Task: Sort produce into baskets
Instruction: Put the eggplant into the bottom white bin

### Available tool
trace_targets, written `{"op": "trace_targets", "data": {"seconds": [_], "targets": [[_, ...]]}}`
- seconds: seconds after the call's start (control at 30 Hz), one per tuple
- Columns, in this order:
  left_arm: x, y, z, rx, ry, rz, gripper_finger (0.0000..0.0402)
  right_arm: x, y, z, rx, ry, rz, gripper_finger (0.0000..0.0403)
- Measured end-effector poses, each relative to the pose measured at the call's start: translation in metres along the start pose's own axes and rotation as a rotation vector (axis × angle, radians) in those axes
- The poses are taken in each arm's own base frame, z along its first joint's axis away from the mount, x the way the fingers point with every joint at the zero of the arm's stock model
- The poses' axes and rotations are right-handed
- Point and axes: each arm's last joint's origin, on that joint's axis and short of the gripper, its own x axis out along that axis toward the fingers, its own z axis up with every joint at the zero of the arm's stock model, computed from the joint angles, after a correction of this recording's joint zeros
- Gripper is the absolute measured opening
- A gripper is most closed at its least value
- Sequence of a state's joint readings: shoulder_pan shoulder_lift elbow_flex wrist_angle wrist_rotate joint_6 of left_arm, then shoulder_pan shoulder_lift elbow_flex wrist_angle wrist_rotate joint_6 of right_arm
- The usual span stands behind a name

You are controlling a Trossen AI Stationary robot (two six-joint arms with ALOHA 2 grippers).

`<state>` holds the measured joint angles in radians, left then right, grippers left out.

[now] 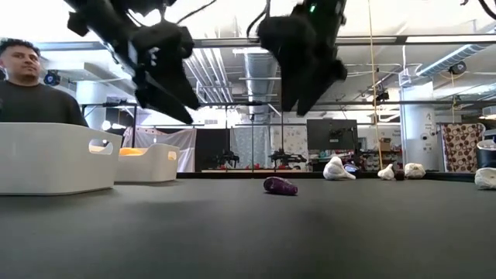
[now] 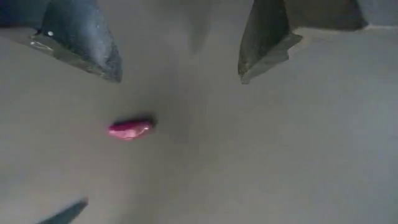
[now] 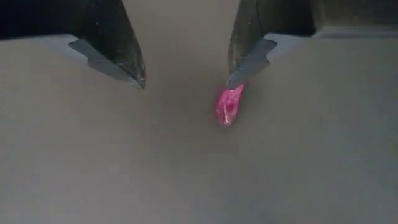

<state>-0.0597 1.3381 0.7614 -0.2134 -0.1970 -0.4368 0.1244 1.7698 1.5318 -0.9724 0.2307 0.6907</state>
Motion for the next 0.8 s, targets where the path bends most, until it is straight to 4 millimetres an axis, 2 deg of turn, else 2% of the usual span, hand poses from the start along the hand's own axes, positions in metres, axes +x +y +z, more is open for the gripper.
{"op": "trace_targets", "data": {"seconds": [0.1, 0.27, 0.4, 0.63, 0.8], "targets": [[0.018, -0.006, 0.004, 0.015, -0.03, -0.014, 0.0296, -0.019, -0.004, -0.002, 0.024, -0.022, 0.014, 0.0231], [0.045, -0.017, 0.01, 0.205, -0.031, -0.184, 0.0284, -0.048, -0.007, -0.007, 0.104, -0.075, 0.072, 0.0244], [0.063, -0.02, 0.025, 0.347, -0.02, -0.272, 0.0274, -0.062, -0.004, -0.014, 0.119, -0.095, 0.109, 0.0247], [0.098, -0.034, 0.037, 0.658, 0.039, -0.364, 0.0266, -0.071, 0.007, -0.026, 0.114, -0.096, 0.142, 0.0239], [0.129, -0.039, 0.041, 0.695, 0.175, -0.354, 0.0265, -0.073, 0.014, -0.034, 0.136, -0.084, 0.149, 0.0238]]}}
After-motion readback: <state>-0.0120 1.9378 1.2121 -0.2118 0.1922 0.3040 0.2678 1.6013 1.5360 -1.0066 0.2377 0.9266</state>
